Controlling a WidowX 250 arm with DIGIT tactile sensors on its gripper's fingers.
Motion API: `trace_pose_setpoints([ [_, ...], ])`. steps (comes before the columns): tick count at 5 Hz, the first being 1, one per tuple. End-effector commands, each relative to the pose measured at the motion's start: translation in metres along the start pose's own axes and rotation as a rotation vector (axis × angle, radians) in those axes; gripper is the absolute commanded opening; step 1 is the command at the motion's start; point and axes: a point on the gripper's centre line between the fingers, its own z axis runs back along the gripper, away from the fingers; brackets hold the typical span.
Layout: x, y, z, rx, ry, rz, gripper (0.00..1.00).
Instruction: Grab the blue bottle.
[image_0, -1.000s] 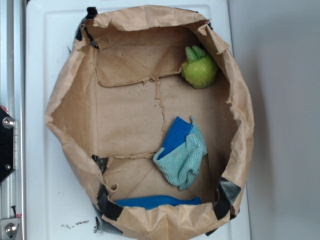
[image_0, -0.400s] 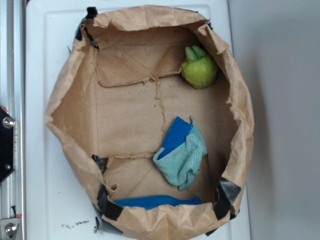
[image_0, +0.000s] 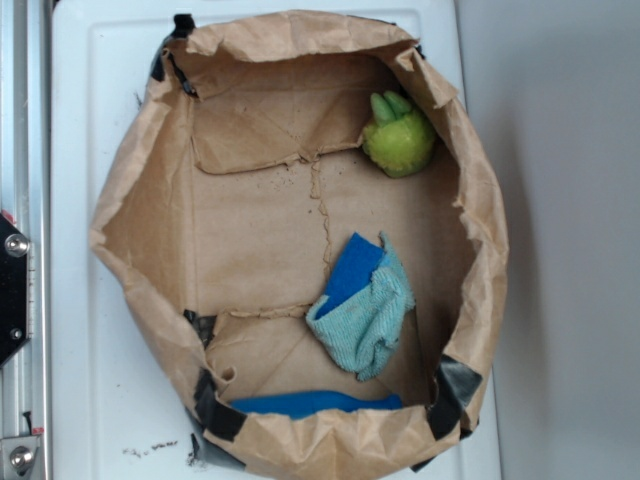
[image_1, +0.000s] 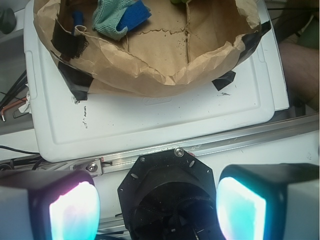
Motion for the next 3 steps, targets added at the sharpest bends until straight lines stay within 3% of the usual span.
trace_pose_setpoints([
  [1, 0.055, -0.038, -0.008, -0.028, -0.099, 0.101, 1.00],
  [2, 0.089, -0.054, -0.017, -0.010, -0.117, 0.163, 1.00],
  [3, 0.094, -0.048, -0.021, -0.020, -0.112, 0.172, 1.00],
])
